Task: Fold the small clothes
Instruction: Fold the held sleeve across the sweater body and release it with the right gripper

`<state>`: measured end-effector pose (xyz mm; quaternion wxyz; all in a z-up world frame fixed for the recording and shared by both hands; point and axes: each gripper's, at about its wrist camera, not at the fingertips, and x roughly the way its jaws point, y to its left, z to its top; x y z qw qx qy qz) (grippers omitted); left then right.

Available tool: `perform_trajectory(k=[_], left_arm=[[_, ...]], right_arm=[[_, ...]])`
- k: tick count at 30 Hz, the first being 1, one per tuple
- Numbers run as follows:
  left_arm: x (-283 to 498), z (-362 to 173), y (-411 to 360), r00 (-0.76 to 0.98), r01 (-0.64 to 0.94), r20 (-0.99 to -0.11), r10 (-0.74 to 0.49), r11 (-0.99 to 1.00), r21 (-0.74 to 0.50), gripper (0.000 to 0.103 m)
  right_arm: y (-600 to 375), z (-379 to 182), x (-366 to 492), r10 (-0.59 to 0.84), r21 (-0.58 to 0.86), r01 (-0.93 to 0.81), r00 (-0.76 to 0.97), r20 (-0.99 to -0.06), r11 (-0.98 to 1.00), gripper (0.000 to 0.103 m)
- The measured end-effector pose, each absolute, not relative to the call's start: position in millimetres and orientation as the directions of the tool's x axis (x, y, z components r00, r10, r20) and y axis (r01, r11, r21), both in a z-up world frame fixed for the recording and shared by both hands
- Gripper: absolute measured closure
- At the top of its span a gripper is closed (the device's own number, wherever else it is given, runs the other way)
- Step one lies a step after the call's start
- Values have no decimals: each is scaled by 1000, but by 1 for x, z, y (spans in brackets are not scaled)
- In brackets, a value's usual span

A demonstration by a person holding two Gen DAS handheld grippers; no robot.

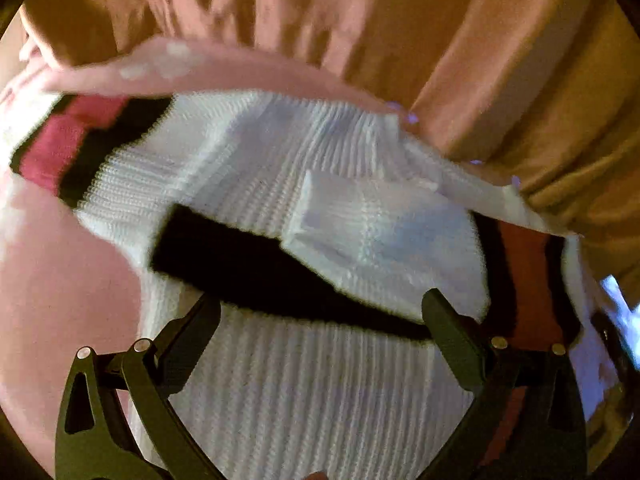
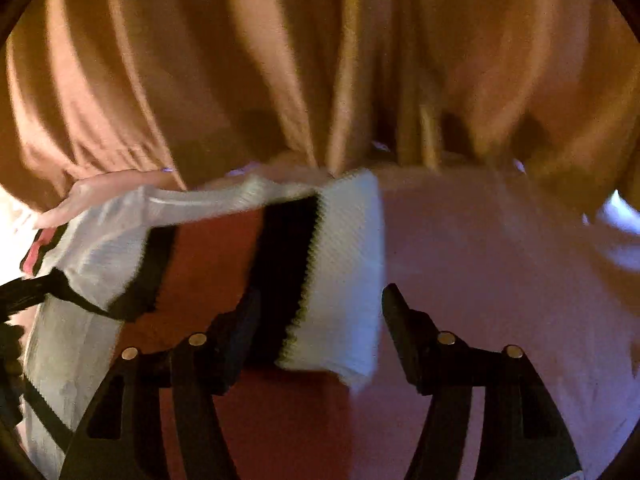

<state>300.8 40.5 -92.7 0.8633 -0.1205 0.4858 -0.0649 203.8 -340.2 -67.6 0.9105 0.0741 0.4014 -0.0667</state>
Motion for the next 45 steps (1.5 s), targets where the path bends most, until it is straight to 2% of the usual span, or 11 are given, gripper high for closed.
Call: perform_trajectory(k=[4,7,12,14,18,22,25,31,35,40,45], left_arm=[[311,-96,21,596,-23,-791,-137,982,-187,8],[316,-95,2,614,3,-784,-89,994,-110,29],[319,-88,-11,653,-3,-757,-11,1000,-17,56],[322,-81,-11,670,-3,-742,-1,1000,-5,69],[325,-61,4,699,-36,-715,13,999,-17,71],[335,-77,9,658,-44,-752,46,999,22,71],[334,-89,12,636,-43,-770,53,999,34,69],[324,-68,16,670,-40,-742,13,999,-18,66],[321,-57,-7,682,14,-730,-43,999,-46,58],[334,-85,-32,636,51,-772,-20,999,16,55],[339,-94,-30,634,41,-773,-10,999,21,45]], right_arm=[[-352,-91,216,7,173,184,665,-747,967,41],[-350,-107,229,62,220,167,647,-760,961,44],[-336,-112,233,62,217,159,653,-754,963,79],[-338,-102,231,63,221,150,675,-735,964,85],[-339,-69,222,21,181,138,737,-676,974,86],[-349,-118,233,-31,101,182,608,-793,978,84],[-365,-112,223,-1,212,255,643,-766,943,76],[-355,-45,230,-83,131,220,754,-652,967,74],[-342,-63,285,-14,106,131,691,-723,986,96],[-357,-109,339,-61,34,147,597,-800,988,103],[-353,-87,331,-26,103,161,649,-760,982,101]])
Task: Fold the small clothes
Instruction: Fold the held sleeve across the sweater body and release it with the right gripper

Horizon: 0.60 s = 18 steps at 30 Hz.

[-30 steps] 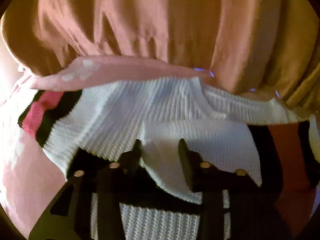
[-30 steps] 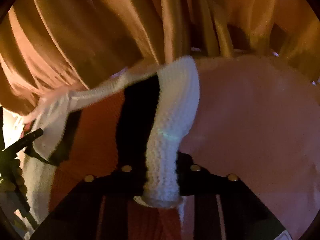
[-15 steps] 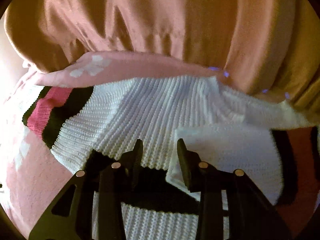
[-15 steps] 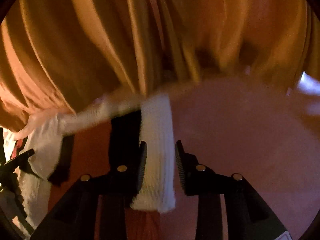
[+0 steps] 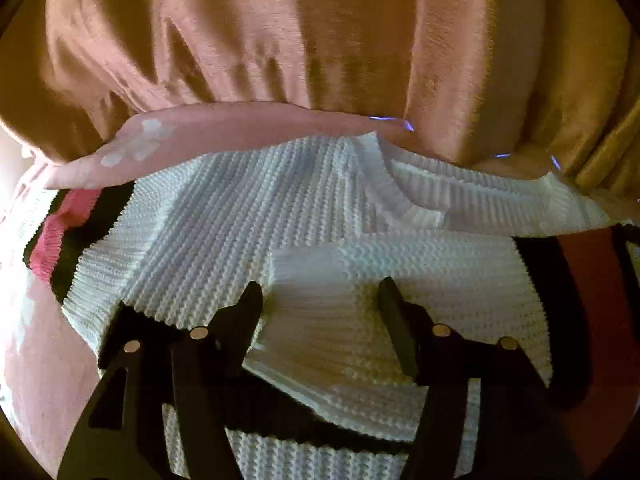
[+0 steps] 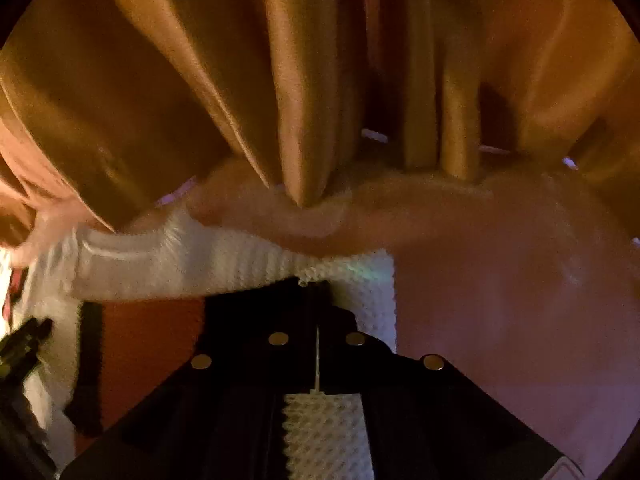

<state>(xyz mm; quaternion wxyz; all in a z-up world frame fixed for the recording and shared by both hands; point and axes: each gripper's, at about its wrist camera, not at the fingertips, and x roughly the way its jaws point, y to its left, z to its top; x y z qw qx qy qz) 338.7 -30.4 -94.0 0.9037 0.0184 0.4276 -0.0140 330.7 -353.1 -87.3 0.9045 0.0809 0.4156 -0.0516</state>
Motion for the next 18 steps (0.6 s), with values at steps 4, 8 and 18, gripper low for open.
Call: perform_trajectory(k=[4,8,18], left_arm=[[337,-94,-22,632,34,-774,-22,999,-1,43],[329,-87,-18,638,37,-770,-13,999,15,43],[296,-49,11,693,36,-721,6,998,43,43]], right_arm=[[-340,-106,303,-43,54,138,616,-787,989,101],[-339,-100,276,-59,62,169,628,-776,984,101],[-336,-98,211,-116,32,226,612,-782,974,99]])
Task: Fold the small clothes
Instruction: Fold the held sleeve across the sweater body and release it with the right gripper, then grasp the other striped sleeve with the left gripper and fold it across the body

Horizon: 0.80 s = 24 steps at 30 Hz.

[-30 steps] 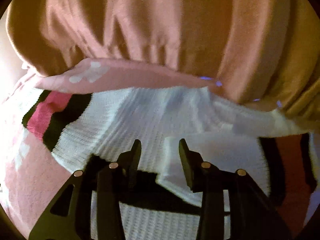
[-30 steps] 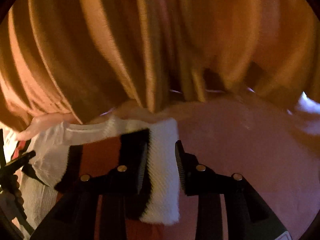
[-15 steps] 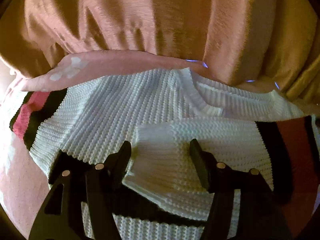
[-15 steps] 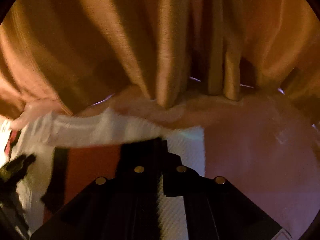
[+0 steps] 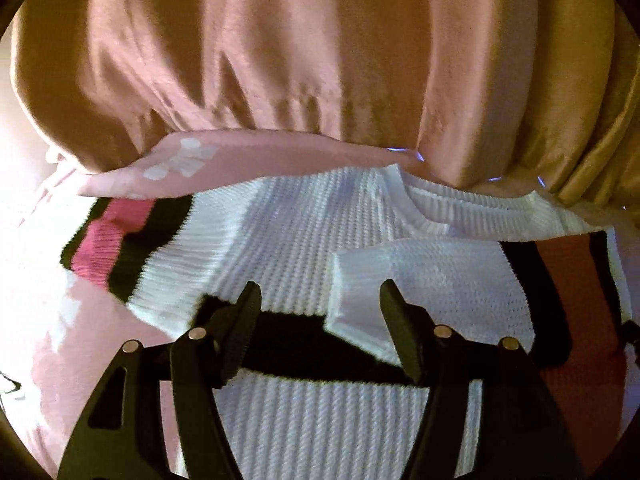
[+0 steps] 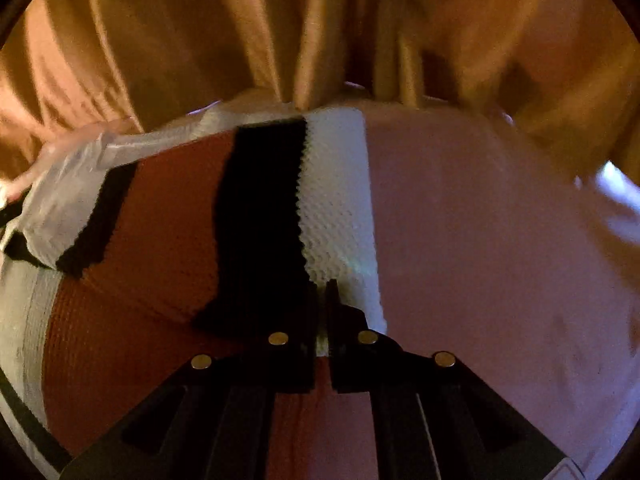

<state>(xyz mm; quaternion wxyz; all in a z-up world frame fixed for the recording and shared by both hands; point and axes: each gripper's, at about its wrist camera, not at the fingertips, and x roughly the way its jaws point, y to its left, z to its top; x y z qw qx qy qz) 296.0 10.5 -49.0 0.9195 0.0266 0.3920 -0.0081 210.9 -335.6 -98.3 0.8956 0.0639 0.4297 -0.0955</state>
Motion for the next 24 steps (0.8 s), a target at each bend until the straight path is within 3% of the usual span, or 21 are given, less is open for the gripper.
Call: perform_trajectory(k=[3,7,9,11,13,17,24], left_arm=[[288,-42,18,702,35,-712,22,997,66,43],[280,-36,30,709,26,-704,29,997,68,33],[277,-36,35,708,36,-705,26,997,73,30],[278,-37,51,694,55,-719,-29,998,12,18],[281,-39,80,678,40,-729,-93,995,-89,13],[304,-42,168,663,-99,-737,-129,961,-257,9],[354,-65,352,643,-502,-757,117,810,-301,9]], right_arm=[[-323,-74,207,-124,23,207,665,-736,978,98],[-323,-106,226,-190,-87,203,568,-800,975,99],[-316,-100,224,-203,-108,194,579,-790,975,98],[-309,-81,215,-163,-65,176,625,-764,982,96],[-291,-59,208,-139,-62,139,666,-733,988,96],[-251,-34,196,-91,-72,57,703,-705,996,94],[-199,-31,180,-6,-37,-28,705,-709,999,89]])
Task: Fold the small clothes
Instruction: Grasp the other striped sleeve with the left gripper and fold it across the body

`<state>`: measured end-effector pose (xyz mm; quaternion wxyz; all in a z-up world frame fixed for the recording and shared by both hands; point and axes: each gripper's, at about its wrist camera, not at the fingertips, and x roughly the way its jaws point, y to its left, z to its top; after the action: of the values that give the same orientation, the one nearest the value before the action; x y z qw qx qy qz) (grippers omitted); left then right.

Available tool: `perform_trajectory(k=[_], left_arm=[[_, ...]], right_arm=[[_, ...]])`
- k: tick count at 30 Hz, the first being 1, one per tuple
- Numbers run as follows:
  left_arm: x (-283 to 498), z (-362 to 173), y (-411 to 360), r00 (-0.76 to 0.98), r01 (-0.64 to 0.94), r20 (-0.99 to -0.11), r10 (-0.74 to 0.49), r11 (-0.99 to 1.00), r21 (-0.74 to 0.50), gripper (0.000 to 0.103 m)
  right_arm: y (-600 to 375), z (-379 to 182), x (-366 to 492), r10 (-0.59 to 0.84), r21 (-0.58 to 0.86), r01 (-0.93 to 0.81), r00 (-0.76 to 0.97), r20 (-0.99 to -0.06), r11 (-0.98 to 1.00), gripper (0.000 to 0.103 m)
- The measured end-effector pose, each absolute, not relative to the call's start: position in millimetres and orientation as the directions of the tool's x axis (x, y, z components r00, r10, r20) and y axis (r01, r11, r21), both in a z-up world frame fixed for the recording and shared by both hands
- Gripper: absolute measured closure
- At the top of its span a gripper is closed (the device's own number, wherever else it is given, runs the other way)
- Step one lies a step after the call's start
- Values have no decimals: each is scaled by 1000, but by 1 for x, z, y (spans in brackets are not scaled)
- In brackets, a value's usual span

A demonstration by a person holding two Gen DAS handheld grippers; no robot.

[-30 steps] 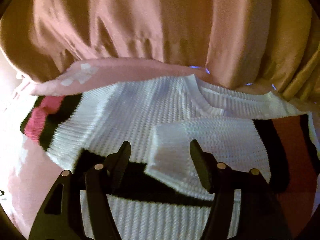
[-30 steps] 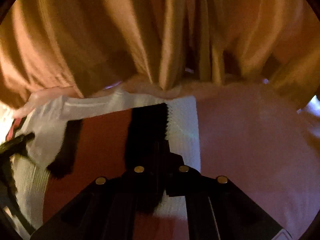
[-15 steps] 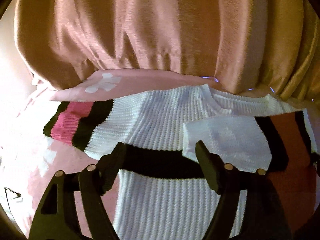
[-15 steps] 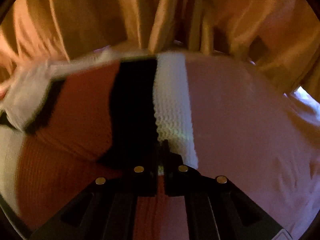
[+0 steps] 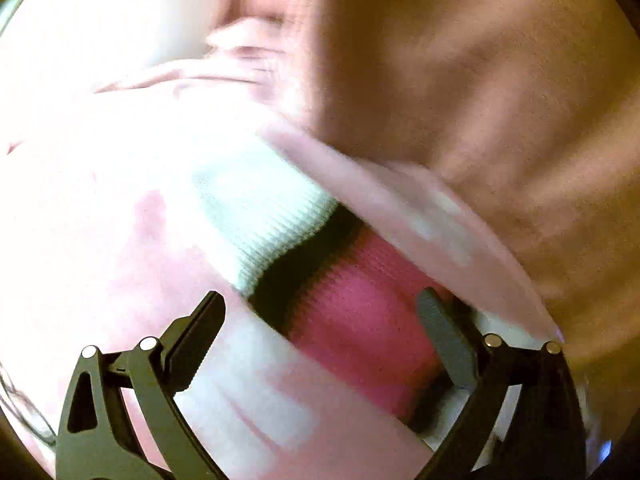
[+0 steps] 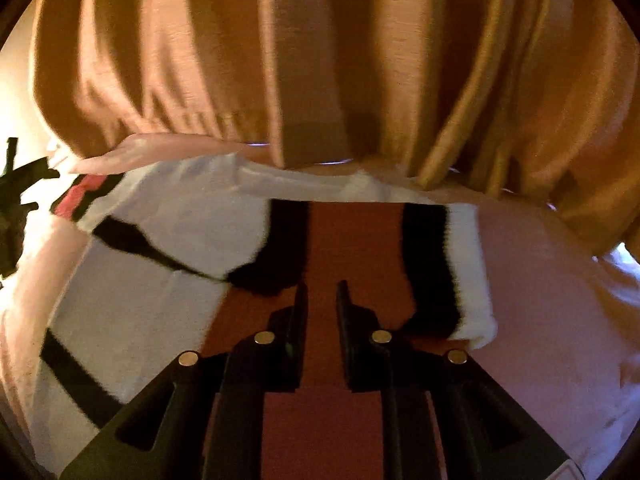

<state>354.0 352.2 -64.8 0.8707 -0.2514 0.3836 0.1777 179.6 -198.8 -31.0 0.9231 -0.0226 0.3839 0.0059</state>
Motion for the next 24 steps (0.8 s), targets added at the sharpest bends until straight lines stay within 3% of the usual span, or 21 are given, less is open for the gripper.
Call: perform_trajectory(k=[3,6,8,11,16,24], left_arm=[[369,-89,390,578,-578,-812,83,744,-335,11],[376,-98,399,595,-592,-800,83,719,-365,26],[390,-97,387,597,-538,-800,59,769,-345,62],[407,-97,366,603,-457,-797,-33,805,-379,95],[409,-51,304,689,-329,-722,-63,860,-389,96],[359,37,118,783,58,-582,-220,957,-285,96]], right_arm=[[-177,-36,179,19,-23,-51,699,-715,998,88],[-162,-40,179,36,-14,-67,693,-720,998,88],[-154,-42,181,47,-10,-79,687,-725,997,88],[-146,-43,181,57,-7,-90,687,-725,996,88],[-150,-38,176,69,12,-86,697,-714,996,88],[-182,-31,168,72,54,-49,708,-703,997,88]])
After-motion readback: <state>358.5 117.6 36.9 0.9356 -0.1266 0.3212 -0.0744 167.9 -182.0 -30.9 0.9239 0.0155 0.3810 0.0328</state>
